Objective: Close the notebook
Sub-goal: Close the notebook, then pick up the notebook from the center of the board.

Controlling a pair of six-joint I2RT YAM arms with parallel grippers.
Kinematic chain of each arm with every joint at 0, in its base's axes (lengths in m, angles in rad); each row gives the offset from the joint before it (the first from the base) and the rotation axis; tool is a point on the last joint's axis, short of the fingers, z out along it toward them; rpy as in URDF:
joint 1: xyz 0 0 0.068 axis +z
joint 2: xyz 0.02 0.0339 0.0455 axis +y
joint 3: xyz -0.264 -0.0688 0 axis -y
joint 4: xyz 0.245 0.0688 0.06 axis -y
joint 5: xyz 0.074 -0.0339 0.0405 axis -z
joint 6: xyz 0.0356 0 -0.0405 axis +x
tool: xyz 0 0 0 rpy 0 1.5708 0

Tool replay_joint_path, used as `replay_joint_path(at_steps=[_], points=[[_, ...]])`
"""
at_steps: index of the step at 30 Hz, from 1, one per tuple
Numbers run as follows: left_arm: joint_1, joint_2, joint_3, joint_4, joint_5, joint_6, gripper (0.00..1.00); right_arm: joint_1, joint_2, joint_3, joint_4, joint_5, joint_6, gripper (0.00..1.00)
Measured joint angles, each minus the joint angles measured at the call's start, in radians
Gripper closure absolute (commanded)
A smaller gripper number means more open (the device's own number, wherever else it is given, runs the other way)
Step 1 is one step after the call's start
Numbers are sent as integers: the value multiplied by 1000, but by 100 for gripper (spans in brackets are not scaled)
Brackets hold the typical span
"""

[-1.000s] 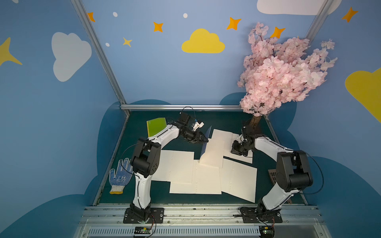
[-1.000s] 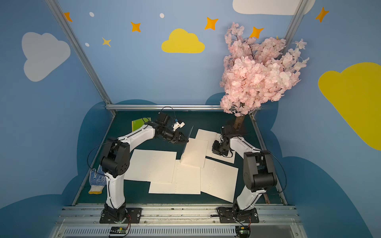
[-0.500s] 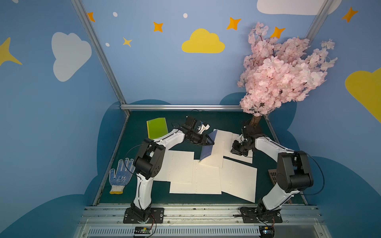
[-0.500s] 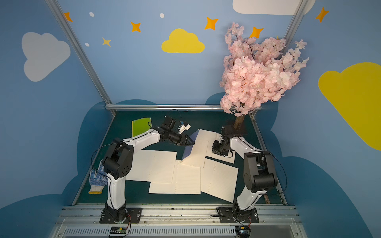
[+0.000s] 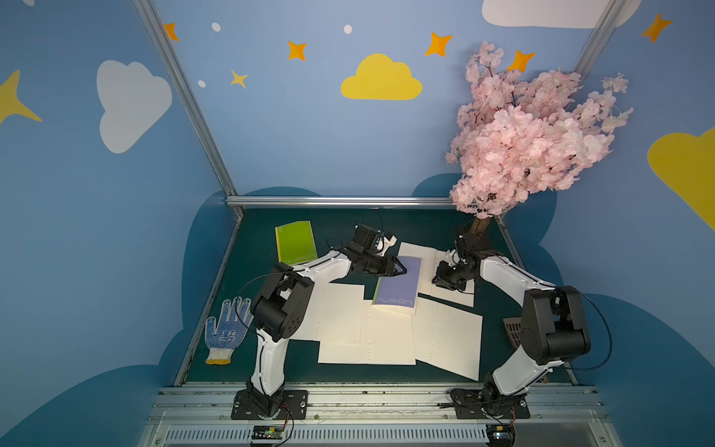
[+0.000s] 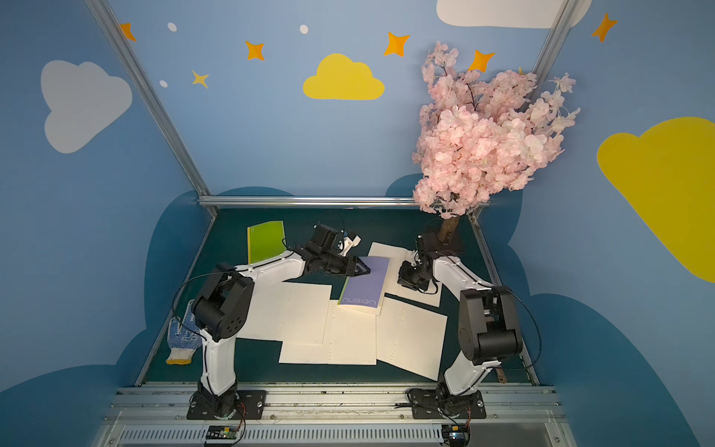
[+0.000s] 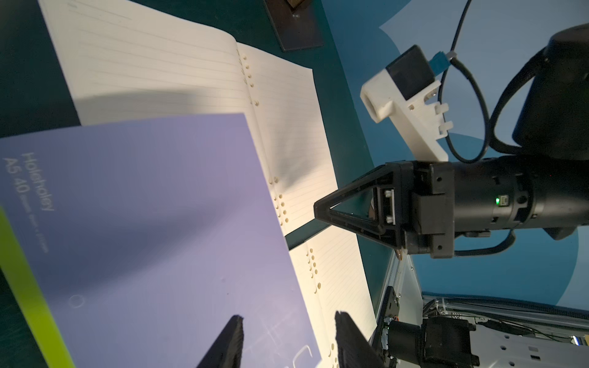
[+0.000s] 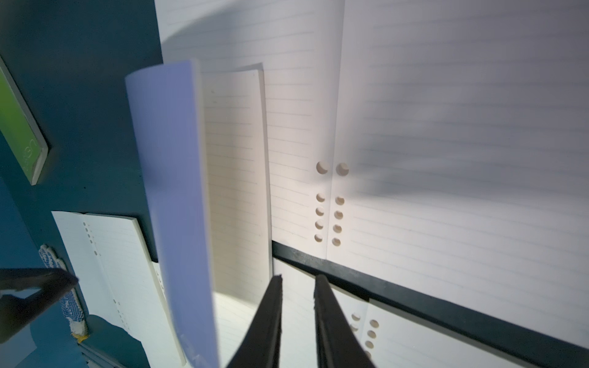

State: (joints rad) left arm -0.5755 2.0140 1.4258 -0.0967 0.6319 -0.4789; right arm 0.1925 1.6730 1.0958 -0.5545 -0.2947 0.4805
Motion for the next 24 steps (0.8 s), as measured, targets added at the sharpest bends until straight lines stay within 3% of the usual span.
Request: replay_joint_path(at_steps=[8, 24], points=[[2, -14, -11, -18, -40, 8, 51, 0, -2, 0, 1, -43, -6, 73], [58, -14, -14, -218, -150, 42, 53, 49, 32, -15, 82, -173, -2, 63]])
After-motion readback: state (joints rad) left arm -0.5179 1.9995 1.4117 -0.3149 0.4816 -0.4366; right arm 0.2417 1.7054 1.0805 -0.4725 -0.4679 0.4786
